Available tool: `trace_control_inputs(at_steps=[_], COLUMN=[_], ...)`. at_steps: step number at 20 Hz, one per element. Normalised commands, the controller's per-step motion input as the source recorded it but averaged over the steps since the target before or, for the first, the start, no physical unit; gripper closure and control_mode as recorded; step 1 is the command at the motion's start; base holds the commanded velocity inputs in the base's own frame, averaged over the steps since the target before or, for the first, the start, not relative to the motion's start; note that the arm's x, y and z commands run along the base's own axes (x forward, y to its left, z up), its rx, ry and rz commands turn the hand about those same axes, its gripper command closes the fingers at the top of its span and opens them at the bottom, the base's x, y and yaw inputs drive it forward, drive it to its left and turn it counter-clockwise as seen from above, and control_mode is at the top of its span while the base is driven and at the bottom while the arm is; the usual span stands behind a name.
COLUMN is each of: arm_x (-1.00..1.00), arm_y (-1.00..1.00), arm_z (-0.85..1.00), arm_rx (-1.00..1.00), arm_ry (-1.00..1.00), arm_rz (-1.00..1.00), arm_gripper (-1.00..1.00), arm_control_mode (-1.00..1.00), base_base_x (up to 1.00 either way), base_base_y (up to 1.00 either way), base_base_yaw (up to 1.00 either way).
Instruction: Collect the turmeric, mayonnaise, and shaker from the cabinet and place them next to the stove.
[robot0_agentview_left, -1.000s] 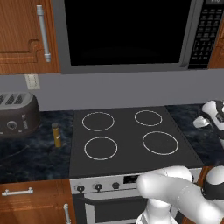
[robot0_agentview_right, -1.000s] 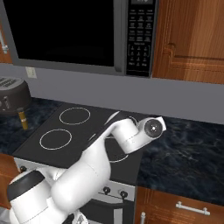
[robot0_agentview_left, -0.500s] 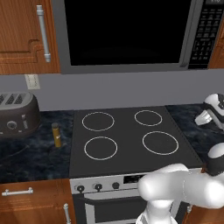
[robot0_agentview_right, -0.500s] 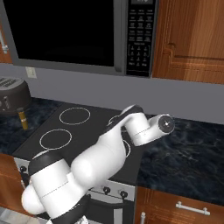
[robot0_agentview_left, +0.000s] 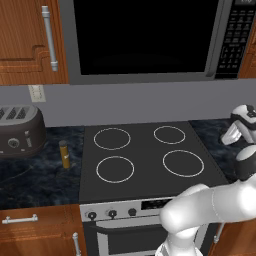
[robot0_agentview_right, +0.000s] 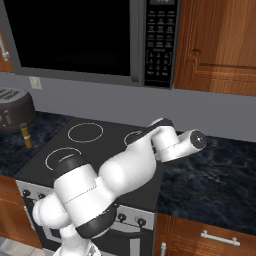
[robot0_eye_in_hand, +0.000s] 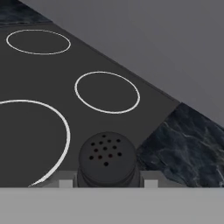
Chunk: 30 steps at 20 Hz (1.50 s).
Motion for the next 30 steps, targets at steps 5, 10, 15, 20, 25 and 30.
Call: trace_control_inputs(at_steps=[5, 10, 15, 20, 25, 30], arm_x=[0.23, 0.26, 0.23, 0.23, 0.24, 0.24], arm_y=[-0.10, -0.11, -0.06, -0.03, 0.00, -0.01], arm_z=[-0.27, -0.26, -0.28, -0.31, -0.29, -0.27], arm_rx=[0.00, 0.00, 0.00, 0.00, 0.00, 0.00], arm_ry=[0.02, 0.00, 0.00, 0.02, 0.04, 0.02], arm_rz=[0.11, 0.11, 0.10, 0.10, 0.07, 0.08], arm_gripper=[1.00, 1.00, 1.00, 1.00, 1.00, 1.00], arm_control_mode=[-1.00, -1.00, -1.00, -1.00, -1.00, -1.00], base_base_x=[0.00, 0.00, 0.00, 0.00, 0.00, 0.00], base_base_y=[0.00, 0.00, 0.00, 0.00, 0.00, 0.00], base_base_yaw=[0.00, 0.00, 0.00, 0.00, 0.00, 0.00])
